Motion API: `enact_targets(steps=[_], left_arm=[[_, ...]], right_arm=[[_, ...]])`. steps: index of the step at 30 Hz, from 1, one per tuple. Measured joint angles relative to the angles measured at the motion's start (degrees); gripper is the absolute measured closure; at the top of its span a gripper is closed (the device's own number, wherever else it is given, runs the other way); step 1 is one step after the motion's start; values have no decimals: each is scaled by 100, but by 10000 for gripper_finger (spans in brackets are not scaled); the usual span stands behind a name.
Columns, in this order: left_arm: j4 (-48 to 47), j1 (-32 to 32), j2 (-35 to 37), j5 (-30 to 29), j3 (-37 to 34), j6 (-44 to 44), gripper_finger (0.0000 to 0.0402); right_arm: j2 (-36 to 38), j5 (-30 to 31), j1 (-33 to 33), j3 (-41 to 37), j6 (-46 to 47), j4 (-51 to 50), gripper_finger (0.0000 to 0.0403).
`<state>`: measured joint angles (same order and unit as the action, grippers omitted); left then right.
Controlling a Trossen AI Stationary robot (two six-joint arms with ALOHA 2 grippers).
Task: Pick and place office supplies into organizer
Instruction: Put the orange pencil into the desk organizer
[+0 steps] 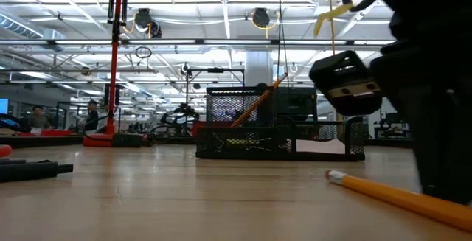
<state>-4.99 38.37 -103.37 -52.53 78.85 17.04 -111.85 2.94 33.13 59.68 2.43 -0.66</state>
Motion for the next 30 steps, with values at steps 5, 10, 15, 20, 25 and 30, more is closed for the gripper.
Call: enact_targets(steps=[5, 10, 15, 20, 25, 30], left_arm=[[2, 0, 0, 10, 0, 13, 398], [2, 0, -2, 164, 0, 33, 400], [-85, 17, -2, 157, 0, 126, 396], [-80, 23, -2, 123, 0, -99, 399], [387, 266, -2, 90, 0, -1479, 400], [542, 371, -2, 560, 0, -2114, 400]], right_arm=[[24, 11, -128, 0, -8, 222, 403], [287, 59, -47, -11, 38, -180, 403], [520, -447, 333, -17, 145, -676, 403], [461, -940, 745, -7, 143, -566, 403], [439, -1013, 852, -15, 162, -261, 403], [429, -1112, 863, -17, 156, 98, 403]])
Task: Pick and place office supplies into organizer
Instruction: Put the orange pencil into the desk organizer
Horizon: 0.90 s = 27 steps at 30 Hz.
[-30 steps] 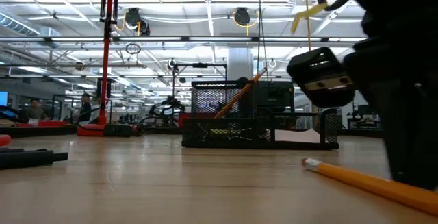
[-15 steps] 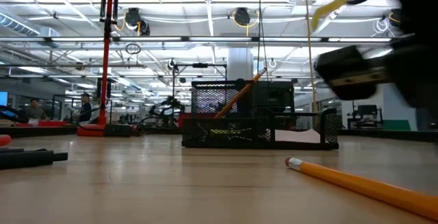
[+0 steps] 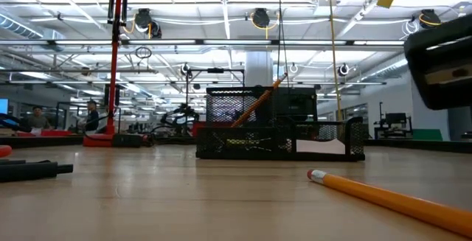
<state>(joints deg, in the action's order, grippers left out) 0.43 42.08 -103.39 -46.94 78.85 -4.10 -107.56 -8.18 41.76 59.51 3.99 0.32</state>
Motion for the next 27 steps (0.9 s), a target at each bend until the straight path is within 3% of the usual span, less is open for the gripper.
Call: enact_targets(steps=[5, 7, 10, 18, 23, 27], left_arm=[[419, -541, 1, 1769, -124, -30, 400], [1047, -826, 2, 2463, -476, -123, 400], [2272, -1096, 23, 3047, -1229, -396, 400], [6012, -1188, 100, 2892, -3320, -256, 401], [6078, -1035, 101, 2088, -3632, 231, 401], [6056, -978, 114, 2091, -3617, 299, 398]], right_arm=[[-5, 48, -17, 2, -13, 173, 403], [-5, 56, -17, 4, -13, 189, 403], [-5, 58, -17, 4, -12, 166, 403], [6, 60, -23, -86, -14, 260, 403], [-158, 41, -101, -118, -33, 690, 403], [-378, 29, -164, -125, -35, 1066, 403]])
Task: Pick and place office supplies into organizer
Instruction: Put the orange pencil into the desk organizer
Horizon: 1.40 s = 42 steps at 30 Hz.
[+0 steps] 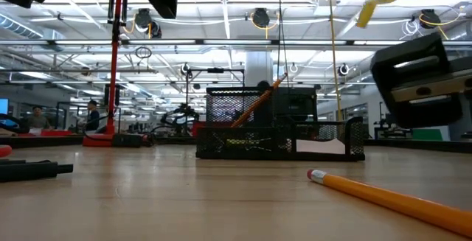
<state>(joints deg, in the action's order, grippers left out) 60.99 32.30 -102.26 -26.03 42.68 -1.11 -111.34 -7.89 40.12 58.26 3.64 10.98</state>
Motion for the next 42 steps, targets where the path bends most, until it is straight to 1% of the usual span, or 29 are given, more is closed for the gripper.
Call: enact_targets(steps=[6, 11, 16, 22, 25, 28, 33, 35, 38, 40, 42], left_arm=[[-21, 50, -2, -8, 13, -26, 400], [-46, 45, -2, -21, 13, -12, 392], [-46, 50, -2, -104, 13, 16, 399], [-47, 47, -2, -107, 13, 63, 389], [-48, 47, -2, -108, 13, 108, 395], [-74, 47, -2, -110, 13, 121, 398], [-92, 47, -2, -110, 13, 130, 385], [-94, 47, -2, -113, 13, 130, 384], [-94, 47, -2, -113, 13, 130, 388], [-94, 47, -2, -113, 13, 130, 395], [-107, 47, -2, -115, 14, 141, 398]], right_arm=[[-101, -41, -101, 4, -57, 201, 403], [-119, -60, -116, 0, -251, 424, 403], [-119, -84, -178, 0, -278, 439, 403], [-119, -93, -260, 0, -415, 689, 403], [-119, -115, -296, 0, -435, 835, 403], [-119, -134, -337, 0, -422, 808, 403], [-119, -139, -341, 0, -406, 705, 403], [-119, -238, -341, 0, -315, 603, 403], [-162, -574, -338, 0, -266, 438, 403], [-228, -553, -280, 4, -276, 531, 403], [-373, -521, -254, 11, -263, 837, 403]])
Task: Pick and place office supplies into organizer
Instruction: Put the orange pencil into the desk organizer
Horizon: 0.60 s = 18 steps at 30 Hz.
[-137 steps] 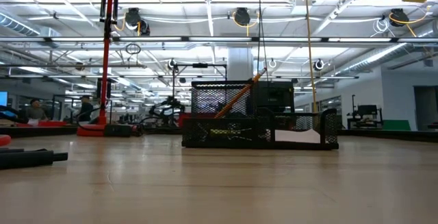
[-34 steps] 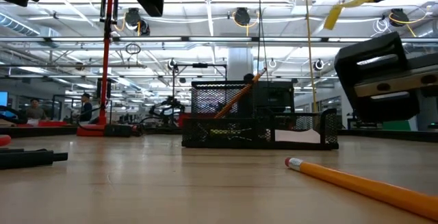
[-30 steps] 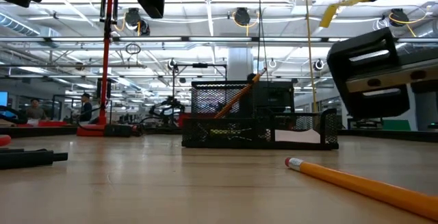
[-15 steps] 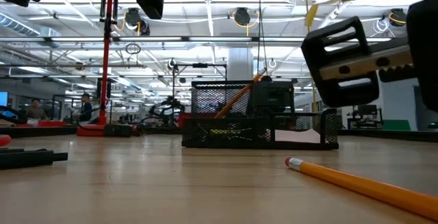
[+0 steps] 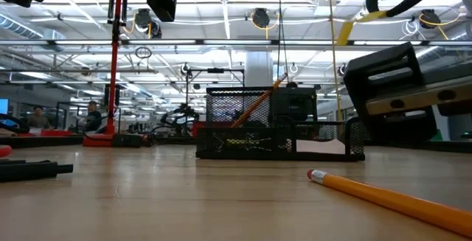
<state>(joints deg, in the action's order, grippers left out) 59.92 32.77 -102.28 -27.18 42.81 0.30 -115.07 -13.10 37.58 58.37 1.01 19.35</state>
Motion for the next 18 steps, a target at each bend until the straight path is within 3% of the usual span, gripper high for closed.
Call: enact_targets(steps=[7, 18], left_arm=[[-24, 0, 0, 0, 1, 31, 382], [-197, 0, 0, 0, 2, 182, 389]], right_arm=[[-355, -64, -45, 2, 236, 735, 403], [-413, 150, -313, -9, 124, 1205, 403]])
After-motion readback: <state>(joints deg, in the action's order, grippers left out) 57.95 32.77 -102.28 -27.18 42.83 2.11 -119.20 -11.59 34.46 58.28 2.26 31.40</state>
